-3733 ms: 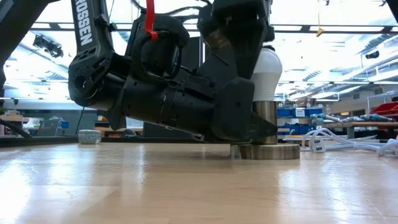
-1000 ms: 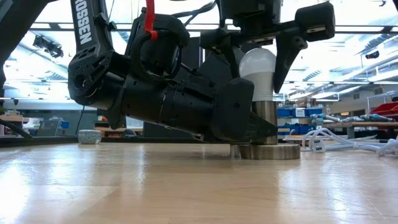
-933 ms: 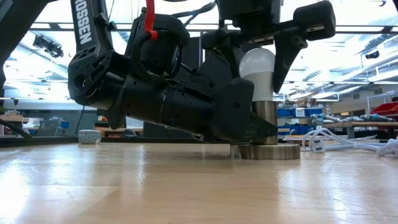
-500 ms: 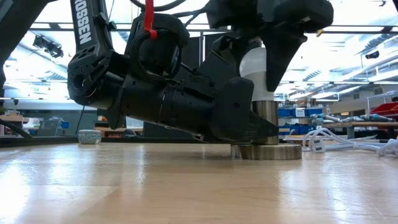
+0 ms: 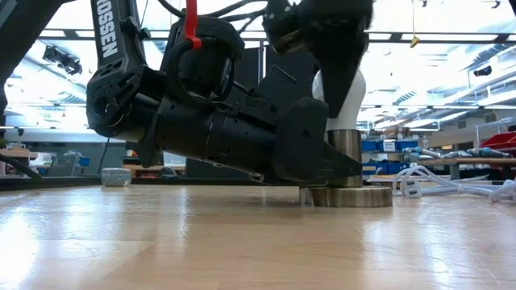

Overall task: Screw lightbulb
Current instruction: Insert the white lightbulb into the golden lamp

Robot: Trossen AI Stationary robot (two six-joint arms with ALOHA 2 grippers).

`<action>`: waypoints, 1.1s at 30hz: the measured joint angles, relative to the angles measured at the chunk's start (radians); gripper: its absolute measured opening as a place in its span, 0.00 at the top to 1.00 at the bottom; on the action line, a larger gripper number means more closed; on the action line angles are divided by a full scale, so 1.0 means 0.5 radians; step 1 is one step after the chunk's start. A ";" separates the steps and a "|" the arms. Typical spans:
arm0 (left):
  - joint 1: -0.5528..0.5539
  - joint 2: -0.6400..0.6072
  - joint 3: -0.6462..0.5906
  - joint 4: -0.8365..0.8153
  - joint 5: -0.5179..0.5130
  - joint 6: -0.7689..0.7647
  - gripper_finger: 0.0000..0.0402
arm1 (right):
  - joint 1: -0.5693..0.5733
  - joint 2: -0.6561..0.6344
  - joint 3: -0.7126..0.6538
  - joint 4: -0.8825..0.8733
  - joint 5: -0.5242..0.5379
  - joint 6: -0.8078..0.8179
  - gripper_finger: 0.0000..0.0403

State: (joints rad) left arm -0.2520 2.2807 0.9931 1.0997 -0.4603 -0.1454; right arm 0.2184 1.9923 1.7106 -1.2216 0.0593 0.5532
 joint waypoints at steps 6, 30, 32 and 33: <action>0.000 0.000 -0.001 0.001 -0.005 -0.025 0.52 | -0.011 0.000 -0.001 0.014 0.000 0.587 0.31; 0.004 0.000 0.000 0.005 -0.011 -0.034 0.52 | -0.032 0.000 -0.001 0.051 -0.015 0.878 0.22; 0.004 0.000 0.000 0.003 -0.011 -0.034 0.52 | -0.032 0.000 -0.001 0.053 -0.017 0.828 0.18; 0.005 0.000 0.000 0.002 -0.011 -0.034 0.52 | -0.032 0.000 -0.001 0.054 -0.022 0.804 0.16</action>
State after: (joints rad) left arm -0.2497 2.2807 0.9932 1.1007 -0.4660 -0.1623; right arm 0.2024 1.9923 1.7100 -1.1949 0.0483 0.9553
